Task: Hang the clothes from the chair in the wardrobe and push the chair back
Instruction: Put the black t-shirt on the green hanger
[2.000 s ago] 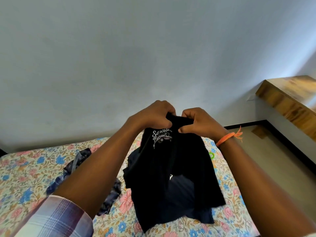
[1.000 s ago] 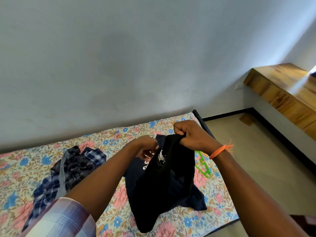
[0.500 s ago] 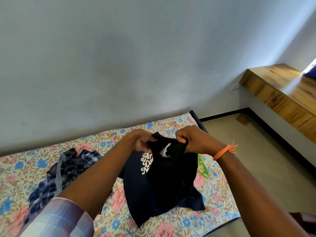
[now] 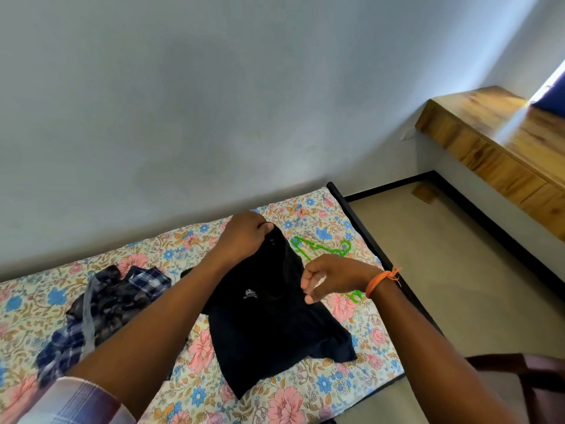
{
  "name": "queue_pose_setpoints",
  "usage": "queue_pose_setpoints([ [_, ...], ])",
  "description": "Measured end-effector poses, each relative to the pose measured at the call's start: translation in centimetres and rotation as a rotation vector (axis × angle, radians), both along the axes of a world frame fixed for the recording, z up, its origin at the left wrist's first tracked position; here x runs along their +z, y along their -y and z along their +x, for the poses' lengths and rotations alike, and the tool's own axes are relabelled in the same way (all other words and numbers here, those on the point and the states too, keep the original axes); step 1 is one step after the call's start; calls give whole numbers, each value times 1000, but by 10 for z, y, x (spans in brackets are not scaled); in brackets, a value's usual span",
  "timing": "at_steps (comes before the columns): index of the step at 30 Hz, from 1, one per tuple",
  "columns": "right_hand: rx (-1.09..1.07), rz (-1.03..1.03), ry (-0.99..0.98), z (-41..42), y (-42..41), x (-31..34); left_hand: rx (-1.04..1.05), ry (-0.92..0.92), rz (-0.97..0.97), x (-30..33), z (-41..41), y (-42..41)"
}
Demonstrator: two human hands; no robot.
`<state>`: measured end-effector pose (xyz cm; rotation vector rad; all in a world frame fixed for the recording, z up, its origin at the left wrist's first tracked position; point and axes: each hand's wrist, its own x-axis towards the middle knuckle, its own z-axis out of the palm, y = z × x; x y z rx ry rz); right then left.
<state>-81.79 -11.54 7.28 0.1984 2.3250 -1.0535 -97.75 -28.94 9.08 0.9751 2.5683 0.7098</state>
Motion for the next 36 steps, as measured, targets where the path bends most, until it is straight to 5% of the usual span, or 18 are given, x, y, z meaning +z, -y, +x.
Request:
queue_pose_setpoints([
  [11,-435,164,90,-30,-150,-214,489,311,114,-93,-2,-95],
  [18,-703,209,185,-69,-243,-343,447,237,-34,-193,-25,-160],
  [29,-471,473,192,-130,-286,-515,561,277,-55,-322,-50,-199],
  [33,-375,640,55,-133,-301,-536,577,294,-17,-335,-49,-206],
  [36,-542,600,17,-136,-311,-519,577,300,-22,-332,-47,-206],
])
